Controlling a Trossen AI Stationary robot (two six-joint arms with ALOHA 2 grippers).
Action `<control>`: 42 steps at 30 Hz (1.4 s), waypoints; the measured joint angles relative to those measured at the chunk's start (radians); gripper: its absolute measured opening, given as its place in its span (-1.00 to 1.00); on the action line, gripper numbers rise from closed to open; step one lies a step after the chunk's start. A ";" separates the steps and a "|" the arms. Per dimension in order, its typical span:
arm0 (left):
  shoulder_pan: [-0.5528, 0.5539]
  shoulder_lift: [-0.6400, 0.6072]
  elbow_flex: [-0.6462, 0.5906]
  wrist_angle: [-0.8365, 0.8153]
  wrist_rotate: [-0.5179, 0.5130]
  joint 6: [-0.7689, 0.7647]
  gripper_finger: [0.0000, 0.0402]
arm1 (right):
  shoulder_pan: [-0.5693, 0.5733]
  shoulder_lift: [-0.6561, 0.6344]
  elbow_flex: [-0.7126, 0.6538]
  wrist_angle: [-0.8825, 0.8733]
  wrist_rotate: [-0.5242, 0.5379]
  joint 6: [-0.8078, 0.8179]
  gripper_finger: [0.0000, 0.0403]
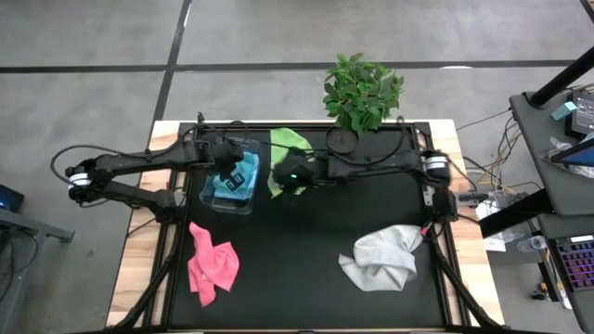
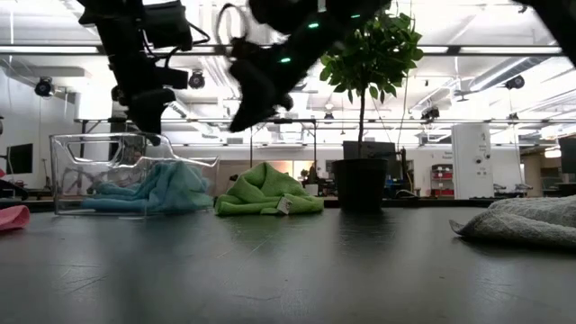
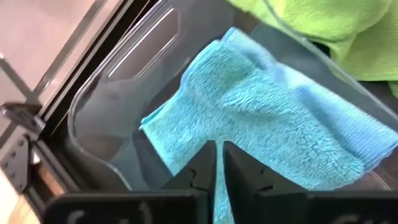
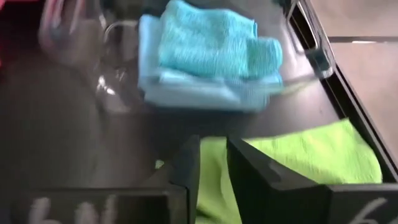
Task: Fold microfiber towels
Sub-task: Put the folded blue microfiber towel into the bin
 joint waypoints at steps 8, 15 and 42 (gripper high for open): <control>0.001 0.000 -0.047 0.127 0.059 0.066 -1.00 | 0.051 -0.260 -0.401 0.253 0.000 0.028 -0.79; 0.050 0.019 -0.141 0.272 0.105 0.081 -1.00 | 0.086 -0.384 -0.643 0.509 0.000 0.054 -0.79; 0.098 0.120 -0.077 0.452 0.100 0.087 -1.00 | 0.099 -0.413 -0.777 0.611 -0.002 0.131 -0.78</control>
